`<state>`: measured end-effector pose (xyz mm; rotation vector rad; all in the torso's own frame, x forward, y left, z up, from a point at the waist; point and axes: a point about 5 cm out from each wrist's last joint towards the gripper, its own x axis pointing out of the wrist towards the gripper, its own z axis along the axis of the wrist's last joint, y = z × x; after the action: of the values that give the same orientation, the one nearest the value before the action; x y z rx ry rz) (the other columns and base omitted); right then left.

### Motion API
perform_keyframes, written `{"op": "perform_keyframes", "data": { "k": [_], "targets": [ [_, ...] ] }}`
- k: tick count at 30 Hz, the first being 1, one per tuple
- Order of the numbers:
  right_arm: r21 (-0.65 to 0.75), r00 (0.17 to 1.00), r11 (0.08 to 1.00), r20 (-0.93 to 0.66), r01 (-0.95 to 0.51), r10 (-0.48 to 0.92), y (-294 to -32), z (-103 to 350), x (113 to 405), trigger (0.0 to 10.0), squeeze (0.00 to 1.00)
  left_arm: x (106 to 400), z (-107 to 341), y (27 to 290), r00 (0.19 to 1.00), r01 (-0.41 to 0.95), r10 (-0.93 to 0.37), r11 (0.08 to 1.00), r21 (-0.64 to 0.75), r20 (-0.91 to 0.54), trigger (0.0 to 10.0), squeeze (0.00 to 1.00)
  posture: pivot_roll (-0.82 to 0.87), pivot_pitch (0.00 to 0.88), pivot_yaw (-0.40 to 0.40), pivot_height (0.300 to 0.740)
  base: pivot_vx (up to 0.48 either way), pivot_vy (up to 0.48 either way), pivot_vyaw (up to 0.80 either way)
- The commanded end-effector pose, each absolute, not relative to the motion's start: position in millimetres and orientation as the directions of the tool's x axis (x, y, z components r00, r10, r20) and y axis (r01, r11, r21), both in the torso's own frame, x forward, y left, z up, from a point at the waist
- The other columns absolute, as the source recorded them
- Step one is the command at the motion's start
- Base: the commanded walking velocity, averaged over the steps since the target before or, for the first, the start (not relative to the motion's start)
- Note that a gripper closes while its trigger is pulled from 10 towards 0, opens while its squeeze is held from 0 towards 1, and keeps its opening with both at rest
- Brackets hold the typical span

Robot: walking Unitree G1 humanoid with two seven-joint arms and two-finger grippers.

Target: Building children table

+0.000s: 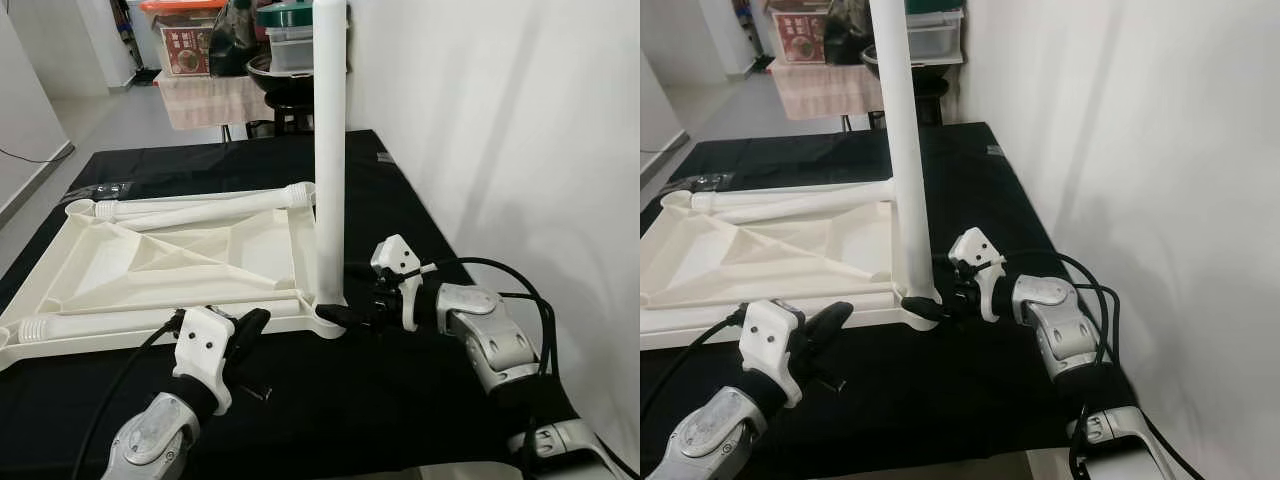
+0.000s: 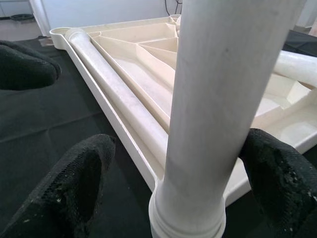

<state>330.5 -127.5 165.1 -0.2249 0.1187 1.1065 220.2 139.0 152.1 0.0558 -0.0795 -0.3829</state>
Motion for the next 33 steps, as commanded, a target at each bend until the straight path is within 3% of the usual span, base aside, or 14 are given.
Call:
{"op": "perform_keyframes", "data": {
  "k": [1,6,7,12,22,23,24,25,32,33],
  "targets": [
    [-0.135,0.378,0.359,-0.161,-0.923,0.912,-112,173,330,10.0,0.0,218,152,137,0.913,0.396,-0.401,0.915,0.075,0.068,10.0,0.0,-0.02,0.051,0.004,0.74,0.0,0.0,0.0],
    [-0.14,0.369,0.35,-0.151,-0.926,0.917,-111,175,331,10.0,0.0,217,154,135,0.905,0.414,-0.418,0.908,0.073,0.073,10.0,0.0,-0.02,0.05,0.003,0.74,0.0,0.0,0.0],
    [-0.123,0.332,0.318,-0.119,-0.94,0.936,-104,183,337,10.0,0.0,216,156,128,0.863,0.495,-0.497,0.867,0.047,0.088,10.0,0.0,0.0,0.059,-0.005,0.74,0.0,0.0,0.0],
    [-0.084,0.208,0.202,-0.069,-0.976,0.976,-90,198,345,10.0,0.0,214,158,117,0.784,0.616,-0.613,0.788,0.0,0.105,10.0,0.0,0.0,0.06,-0.006,0.74,0.0,0.0,0.0],
    [-0.097,0.243,0.231,-0.134,-0.968,0.961,-89,188,352,10.0,0.0,213,157,121,0.8,0.594,-0.588,0.804,-0.029,0.118,10.0,0.0,0.0,0.057,-0.006,0.74,0.0,0.0,0.0],
    [-0.098,0.252,0.239,-0.149,-0.966,0.956,-91,185,353,6.5,0.0,213,157,122,0.805,0.589,-0.581,0.808,-0.038,0.122,10.0,0.0,0.0,0.056,-0.004,0.74,0.0,0.0,0.0],
    [-0.103,0.27,0.255,-0.165,-0.961,0.949,-94,182,354,1.1,0.0,213,157,124,0.811,0.581,-0.572,0.812,-0.055,0.127,10.0,0.0,0.0,0.056,0.001,0.74,0.0,0.0,0.0],
    [-0.108,0.287,0.272,-0.177,-0.956,0.941,-98,180,356,0.0,0.0,214,157,126,0.816,0.575,-0.564,0.816,-0.068,0.131,10.0,0.0,-0.01,0.056,0.002,0.74,0.0,0.0,0.0],
    [-0.114,0.396,0.38,-0.198,-0.918,0.897,-119,173,361,0.0,0.0,213,156,132,0.844,0.532,-0.519,0.841,-0.094,0.134,10.0,0.0,-0.01,0.053,0.006,0.74,0.0,0.0,0.0],
    [-0.11,0.485,0.473,-0.2,-0.874,0.851,-139,166,360,0.0,0.0,212,154,139,0.868,0.494,-0.481,0.86,-0.125,0.122,10.0,0.0,-0.02,0.053,0.006,0.74,0.0,0.0,0.0]
  ]
}}
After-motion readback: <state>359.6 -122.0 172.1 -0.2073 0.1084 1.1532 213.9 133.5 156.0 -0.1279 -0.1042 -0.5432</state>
